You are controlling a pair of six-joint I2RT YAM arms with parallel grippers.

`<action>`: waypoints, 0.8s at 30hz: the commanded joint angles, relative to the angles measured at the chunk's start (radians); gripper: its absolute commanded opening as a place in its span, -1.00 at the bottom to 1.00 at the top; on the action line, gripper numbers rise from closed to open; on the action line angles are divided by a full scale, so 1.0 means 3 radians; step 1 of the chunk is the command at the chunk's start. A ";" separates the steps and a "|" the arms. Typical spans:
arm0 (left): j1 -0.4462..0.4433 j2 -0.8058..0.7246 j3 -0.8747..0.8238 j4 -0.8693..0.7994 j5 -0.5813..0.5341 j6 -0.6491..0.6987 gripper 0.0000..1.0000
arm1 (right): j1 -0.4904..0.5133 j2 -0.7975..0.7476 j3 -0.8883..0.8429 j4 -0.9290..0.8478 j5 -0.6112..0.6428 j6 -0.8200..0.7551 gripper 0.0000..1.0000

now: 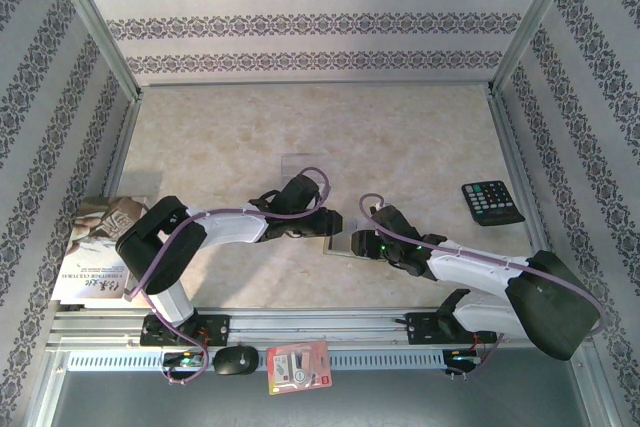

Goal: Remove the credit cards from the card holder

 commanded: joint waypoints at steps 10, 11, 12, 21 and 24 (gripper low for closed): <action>-0.0029 0.0039 0.0053 -0.0127 0.0030 0.0101 -0.30 | 0.0021 0.0111 -0.0086 -0.0376 0.0205 0.0083 0.05; -0.0039 0.0060 0.0069 -0.0135 0.0034 0.0107 -0.30 | 0.0018 0.0115 -0.0088 -0.0366 0.0202 0.0091 0.05; -0.0049 0.0096 0.0072 -0.0131 0.0046 0.0097 -0.30 | 0.0022 0.0122 -0.0093 -0.0361 0.0204 0.0092 0.05; -0.0146 0.0256 0.0167 -0.0032 0.0121 0.0029 -0.30 | 0.0020 0.0124 -0.0103 -0.0317 0.0186 0.0107 0.09; -0.0162 0.0245 0.0233 -0.0069 0.0140 0.0027 -0.30 | 0.0019 0.0117 -0.0127 -0.0256 0.0154 0.0111 0.13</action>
